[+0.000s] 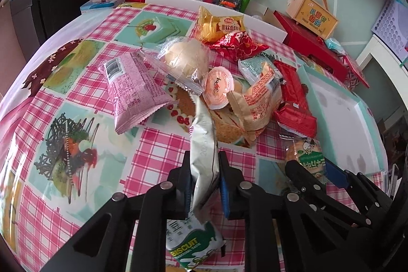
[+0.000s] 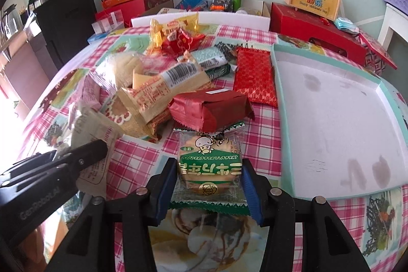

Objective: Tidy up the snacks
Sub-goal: 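Carry the round biscuit with the right gripper while the left carries the white bag over the tray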

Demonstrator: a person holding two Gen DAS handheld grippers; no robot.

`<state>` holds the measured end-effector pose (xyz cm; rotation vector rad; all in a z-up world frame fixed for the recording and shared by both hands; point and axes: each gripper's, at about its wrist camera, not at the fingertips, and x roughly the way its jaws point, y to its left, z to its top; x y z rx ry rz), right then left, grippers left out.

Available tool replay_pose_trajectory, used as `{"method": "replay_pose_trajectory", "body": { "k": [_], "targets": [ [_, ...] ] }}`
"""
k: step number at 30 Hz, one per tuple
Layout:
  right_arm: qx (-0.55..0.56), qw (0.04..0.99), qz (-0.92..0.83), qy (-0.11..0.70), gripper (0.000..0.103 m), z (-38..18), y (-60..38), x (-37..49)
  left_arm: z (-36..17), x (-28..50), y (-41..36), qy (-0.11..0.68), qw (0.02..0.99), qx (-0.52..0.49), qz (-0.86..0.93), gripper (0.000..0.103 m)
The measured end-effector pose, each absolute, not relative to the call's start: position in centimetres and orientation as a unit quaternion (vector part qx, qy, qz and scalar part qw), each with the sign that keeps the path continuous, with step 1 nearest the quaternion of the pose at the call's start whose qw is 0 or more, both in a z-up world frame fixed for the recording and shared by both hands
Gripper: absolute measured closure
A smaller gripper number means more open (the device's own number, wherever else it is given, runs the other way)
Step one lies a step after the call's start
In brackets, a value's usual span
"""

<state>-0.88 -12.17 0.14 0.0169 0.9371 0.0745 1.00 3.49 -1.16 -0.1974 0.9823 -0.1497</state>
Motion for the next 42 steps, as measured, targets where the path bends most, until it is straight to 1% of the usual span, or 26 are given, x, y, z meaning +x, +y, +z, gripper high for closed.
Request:
{"method": "replay_pose_trajectory", "body": {
  "k": [8, 15, 19, 24, 31, 37, 42],
  "targets": [
    [0.037, 0.905, 0.037, 0.422, 0.050, 2.4, -13.4, -2.2, 1.0, 0.3, 3.8, 0.424, 0.896, -0.107, -0.075, 0.084],
    [0.053, 0.918, 0.037, 0.391, 0.050, 4.2, -14.2, -2.6, 2.8, 0.2, 2.6, 0.388, 0.912, -0.094, -0.097, 0.084],
    [0.056, 0.923, 0.003, 0.382, 0.050, 4.6, -16.1, -2.3, 3.1, 0.8, 0.5, 0.389, 0.912, -0.066, -0.112, 0.084],
    [0.070, 0.925, -0.070, 0.366, 0.050, 5.1, -20.7, -2.1, 4.0, 1.7, -2.6, 0.385, 0.911, -0.038, -0.141, 0.084],
    [0.125, 0.909, -0.174, 0.356, 0.050, 4.5, -28.9, -2.3, 4.8, 2.4, -9.3, 0.382, 0.900, 0.006, -0.207, 0.084],
    [0.145, 0.894, -0.228, 0.356, 0.050, 3.4, -33.8, -2.5, 4.2, 2.9, -14.8, 0.385, 0.885, 0.037, -0.258, 0.084],
    [0.148, 0.886, -0.253, 0.359, 0.050, 2.7, -35.8, -2.3, 3.1, 4.3, -17.9, 0.397, 0.874, 0.044, -0.276, 0.084]
  ]
}}
